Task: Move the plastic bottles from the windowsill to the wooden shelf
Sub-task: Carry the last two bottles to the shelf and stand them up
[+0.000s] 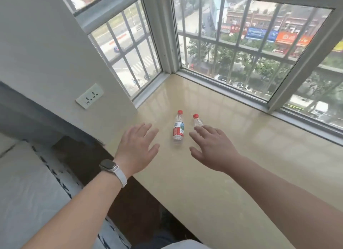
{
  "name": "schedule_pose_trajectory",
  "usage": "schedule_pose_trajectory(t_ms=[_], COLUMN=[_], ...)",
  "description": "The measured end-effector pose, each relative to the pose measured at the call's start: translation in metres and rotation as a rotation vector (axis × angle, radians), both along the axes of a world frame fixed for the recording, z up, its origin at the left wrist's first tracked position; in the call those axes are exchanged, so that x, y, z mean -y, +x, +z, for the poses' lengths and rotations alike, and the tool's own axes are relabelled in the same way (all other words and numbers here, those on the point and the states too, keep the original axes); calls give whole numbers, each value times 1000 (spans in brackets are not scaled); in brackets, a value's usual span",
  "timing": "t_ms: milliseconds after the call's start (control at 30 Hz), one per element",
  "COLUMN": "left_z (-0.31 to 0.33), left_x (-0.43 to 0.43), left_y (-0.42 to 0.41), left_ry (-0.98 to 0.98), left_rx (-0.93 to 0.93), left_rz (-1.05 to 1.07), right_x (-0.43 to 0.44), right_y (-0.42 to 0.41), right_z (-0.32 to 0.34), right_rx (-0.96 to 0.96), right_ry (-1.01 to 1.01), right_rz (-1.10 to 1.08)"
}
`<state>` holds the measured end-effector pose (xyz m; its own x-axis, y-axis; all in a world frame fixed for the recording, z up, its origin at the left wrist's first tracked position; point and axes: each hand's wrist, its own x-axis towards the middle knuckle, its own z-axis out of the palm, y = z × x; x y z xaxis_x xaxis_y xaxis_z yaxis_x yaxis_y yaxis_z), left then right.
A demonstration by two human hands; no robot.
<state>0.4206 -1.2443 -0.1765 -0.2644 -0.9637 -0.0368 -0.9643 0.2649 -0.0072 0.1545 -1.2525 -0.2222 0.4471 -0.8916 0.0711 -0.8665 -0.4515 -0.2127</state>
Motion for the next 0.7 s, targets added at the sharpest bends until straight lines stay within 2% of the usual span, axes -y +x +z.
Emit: schedule_pose_trajectory(t_ms=[200,467,567,700], left_z=[-54,-141,-177,-230], left_x=[71,156,172,188], left_y=[13,6,-1,-12], left_ry=[130,294,353,581], left_rx=[-70,-147,-205,-266], left_rz=[-101,-177,-120,92], right_x=[34,78,91,112], right_y=[15,34,32,31], right_z=[-43,-106,-130,-163], right_rx=[-79,-123,-161,-142], right_ry=[159,265,312,437], right_rz=[-166,-320,-369,-501])
